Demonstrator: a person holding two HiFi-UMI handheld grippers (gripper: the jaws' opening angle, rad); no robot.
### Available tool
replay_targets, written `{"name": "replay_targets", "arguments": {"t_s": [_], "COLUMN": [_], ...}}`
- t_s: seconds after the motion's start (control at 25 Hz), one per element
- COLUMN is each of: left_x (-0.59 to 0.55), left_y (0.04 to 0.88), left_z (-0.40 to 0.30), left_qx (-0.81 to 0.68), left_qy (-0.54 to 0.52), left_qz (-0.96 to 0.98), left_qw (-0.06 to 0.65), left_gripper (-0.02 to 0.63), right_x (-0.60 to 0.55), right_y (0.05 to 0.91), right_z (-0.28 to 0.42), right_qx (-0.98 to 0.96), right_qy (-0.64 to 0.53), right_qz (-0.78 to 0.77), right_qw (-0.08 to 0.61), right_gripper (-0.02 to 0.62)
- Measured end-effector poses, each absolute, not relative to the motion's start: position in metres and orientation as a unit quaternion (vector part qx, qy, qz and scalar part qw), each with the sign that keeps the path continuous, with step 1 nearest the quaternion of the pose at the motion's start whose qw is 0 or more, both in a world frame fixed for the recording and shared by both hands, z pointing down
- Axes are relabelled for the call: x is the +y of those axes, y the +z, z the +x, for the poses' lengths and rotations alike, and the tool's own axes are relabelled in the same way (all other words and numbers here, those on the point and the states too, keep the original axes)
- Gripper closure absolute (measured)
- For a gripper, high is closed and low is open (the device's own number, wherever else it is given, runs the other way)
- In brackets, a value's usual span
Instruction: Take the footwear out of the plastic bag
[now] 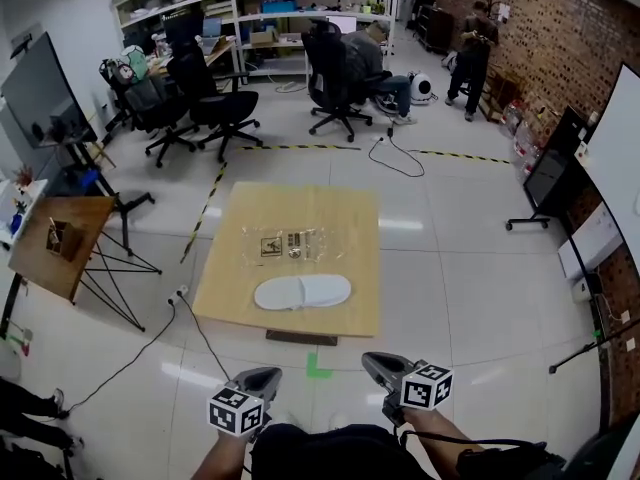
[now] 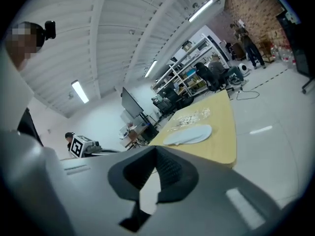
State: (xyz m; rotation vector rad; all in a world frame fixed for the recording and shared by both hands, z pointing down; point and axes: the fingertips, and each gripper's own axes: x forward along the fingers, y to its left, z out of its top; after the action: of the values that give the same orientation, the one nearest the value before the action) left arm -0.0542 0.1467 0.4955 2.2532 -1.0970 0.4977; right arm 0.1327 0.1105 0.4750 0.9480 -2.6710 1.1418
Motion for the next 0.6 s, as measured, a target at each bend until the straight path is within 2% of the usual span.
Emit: {"name": "replay_targets", "arguments": {"t_s": [0.36, 0.6], "left_x": [0.192, 0.243], "left_y": [0.462, 0.451], "left_z": [-0.100, -0.149], "left_qx": [-0.411, -0.395], "left_qy": [0.171, 0.155], "left_qz": [0.860, 0.869], "left_qw": [0.250, 0.255], "left_gripper": [0.598, 0.598], "right_x": [0.163, 0.222], "right_y": [0.454, 0.436], "right_z": [0.100, 0.074], "right_qx": [-0.873, -0.860], "right_qy": [0.341, 0.310], "right_qz": [0.343, 0.401], "right_qw": [0.059, 0.062], "right_gripper": [0.594, 0.594]}}
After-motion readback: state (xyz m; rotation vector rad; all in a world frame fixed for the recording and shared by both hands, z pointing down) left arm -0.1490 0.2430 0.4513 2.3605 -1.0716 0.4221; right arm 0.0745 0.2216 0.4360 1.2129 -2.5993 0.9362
